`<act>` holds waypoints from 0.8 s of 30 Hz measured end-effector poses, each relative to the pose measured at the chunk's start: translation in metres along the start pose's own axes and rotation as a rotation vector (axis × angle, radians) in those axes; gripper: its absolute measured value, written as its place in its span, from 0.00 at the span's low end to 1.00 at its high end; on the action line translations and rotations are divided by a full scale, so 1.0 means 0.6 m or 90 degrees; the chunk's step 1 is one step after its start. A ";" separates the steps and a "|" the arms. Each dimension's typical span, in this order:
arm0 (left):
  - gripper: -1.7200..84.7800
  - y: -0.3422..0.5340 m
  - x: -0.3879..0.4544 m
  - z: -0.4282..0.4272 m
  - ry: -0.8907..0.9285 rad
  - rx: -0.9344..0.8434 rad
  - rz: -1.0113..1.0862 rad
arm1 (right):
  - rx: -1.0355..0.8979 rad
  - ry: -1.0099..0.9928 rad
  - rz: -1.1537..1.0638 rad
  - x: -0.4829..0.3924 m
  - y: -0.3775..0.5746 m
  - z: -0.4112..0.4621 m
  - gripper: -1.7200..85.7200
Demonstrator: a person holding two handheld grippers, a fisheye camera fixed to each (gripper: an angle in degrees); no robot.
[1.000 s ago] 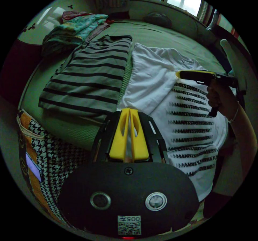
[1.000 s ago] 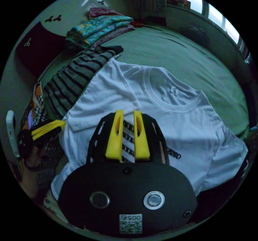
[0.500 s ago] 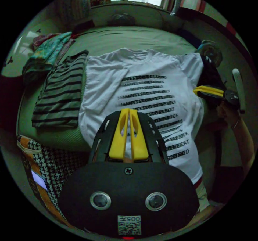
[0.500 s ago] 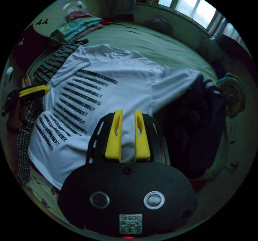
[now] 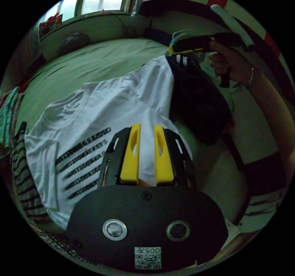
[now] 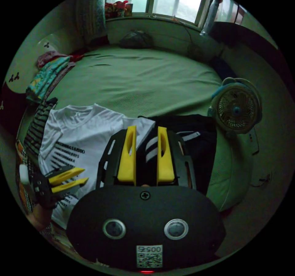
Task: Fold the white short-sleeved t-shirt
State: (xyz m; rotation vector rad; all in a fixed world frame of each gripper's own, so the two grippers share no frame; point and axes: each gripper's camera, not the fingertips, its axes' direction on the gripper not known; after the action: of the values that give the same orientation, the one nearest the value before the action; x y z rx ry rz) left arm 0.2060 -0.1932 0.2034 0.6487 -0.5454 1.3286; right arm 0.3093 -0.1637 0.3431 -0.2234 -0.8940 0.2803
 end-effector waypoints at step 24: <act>0.06 -0.001 -0.100 -0.005 -0.064 0.009 -0.067 | -0.028 -0.056 -0.165 -0.215 0.004 -0.017 0.05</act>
State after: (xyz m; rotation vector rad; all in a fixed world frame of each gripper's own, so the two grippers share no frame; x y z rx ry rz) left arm 0.1968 -0.2330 0.1595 0.7500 -0.5761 1.2071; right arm 0.2403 -0.2050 0.2415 -0.1350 -1.0052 0.0292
